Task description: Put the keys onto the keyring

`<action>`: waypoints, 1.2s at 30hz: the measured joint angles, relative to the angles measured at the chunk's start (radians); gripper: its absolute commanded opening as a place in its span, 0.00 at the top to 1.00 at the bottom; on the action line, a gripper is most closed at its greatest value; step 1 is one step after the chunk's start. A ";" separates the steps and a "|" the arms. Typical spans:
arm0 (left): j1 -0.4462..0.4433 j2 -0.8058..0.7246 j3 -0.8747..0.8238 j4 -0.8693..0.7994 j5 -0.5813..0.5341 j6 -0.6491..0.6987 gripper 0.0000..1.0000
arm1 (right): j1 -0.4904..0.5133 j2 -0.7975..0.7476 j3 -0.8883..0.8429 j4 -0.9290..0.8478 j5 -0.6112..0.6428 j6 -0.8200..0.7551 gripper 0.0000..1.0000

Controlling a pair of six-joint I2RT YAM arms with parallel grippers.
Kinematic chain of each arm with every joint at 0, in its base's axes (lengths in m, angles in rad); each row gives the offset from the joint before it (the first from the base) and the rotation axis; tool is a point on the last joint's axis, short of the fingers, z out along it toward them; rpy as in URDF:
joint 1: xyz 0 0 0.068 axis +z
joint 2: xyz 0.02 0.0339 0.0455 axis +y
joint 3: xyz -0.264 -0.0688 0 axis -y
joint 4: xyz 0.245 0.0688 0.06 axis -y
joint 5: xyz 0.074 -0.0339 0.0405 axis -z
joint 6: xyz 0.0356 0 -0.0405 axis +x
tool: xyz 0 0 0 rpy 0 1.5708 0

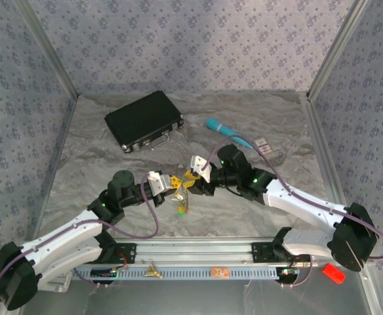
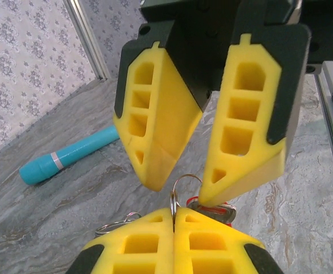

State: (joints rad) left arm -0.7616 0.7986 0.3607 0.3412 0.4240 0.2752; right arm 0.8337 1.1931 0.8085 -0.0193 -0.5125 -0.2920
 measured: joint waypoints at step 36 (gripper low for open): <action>-0.001 0.000 0.031 -0.097 -0.009 0.028 0.76 | -0.010 0.064 0.094 -0.180 -0.059 -0.170 1.00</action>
State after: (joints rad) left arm -0.7624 0.7986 0.3920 0.2447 0.4149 0.3031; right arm 0.8234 1.2568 0.9024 -0.1989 -0.5713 -0.4622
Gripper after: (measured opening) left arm 0.235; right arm 0.052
